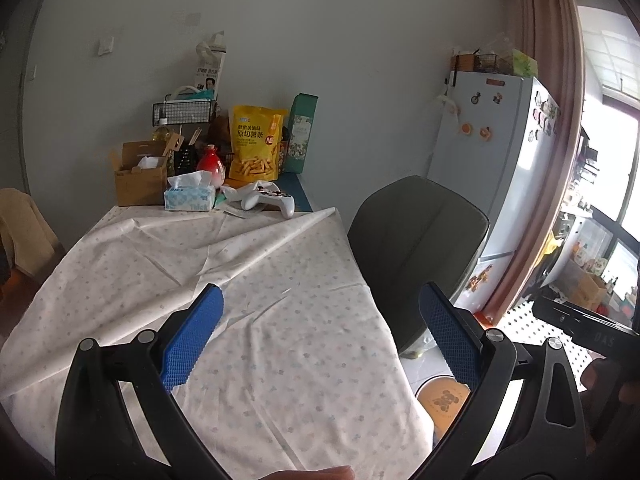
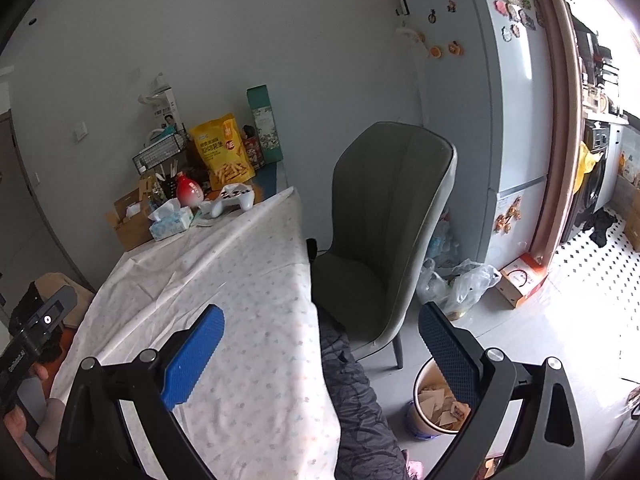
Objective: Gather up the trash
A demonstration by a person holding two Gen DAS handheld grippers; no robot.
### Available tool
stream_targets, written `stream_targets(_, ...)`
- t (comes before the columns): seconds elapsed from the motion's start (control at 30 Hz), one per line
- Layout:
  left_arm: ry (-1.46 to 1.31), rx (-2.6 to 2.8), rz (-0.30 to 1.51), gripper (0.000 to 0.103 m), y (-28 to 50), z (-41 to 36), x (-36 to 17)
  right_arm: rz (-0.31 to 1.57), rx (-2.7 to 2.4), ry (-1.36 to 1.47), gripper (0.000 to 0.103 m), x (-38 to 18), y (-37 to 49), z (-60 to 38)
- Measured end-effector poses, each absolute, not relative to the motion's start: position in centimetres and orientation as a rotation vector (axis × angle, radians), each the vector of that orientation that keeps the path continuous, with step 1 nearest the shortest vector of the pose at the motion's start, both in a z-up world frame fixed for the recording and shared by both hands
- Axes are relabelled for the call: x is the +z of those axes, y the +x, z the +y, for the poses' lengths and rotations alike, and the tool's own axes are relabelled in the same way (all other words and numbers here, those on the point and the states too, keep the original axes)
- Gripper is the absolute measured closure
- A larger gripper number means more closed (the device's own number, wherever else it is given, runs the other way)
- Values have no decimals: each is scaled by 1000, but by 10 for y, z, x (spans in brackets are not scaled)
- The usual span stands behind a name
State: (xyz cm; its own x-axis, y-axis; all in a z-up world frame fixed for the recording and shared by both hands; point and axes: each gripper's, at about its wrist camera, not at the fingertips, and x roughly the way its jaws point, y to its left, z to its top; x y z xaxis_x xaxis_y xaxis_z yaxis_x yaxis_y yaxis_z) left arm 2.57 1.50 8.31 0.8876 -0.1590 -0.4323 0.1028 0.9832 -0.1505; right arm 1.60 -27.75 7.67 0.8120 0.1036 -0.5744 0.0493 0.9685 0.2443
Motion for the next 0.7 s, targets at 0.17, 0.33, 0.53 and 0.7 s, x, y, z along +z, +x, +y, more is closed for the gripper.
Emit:
stream_targets(0.17,-129,-130,462,6,26,16,82,632,45,236,8,76,17,-273)
stream_targets(0.33,-130,-128,470,6,26,17,80,636,41,239,8,75,18,-274)
stream_targets(0.53,-127,-127,468,6,28,17,81,635,44,239,8,75,17,-275)
stream_targets(0.7,-124,-126,465,6,26,16,82,627,54,229,8,78,15,-274)
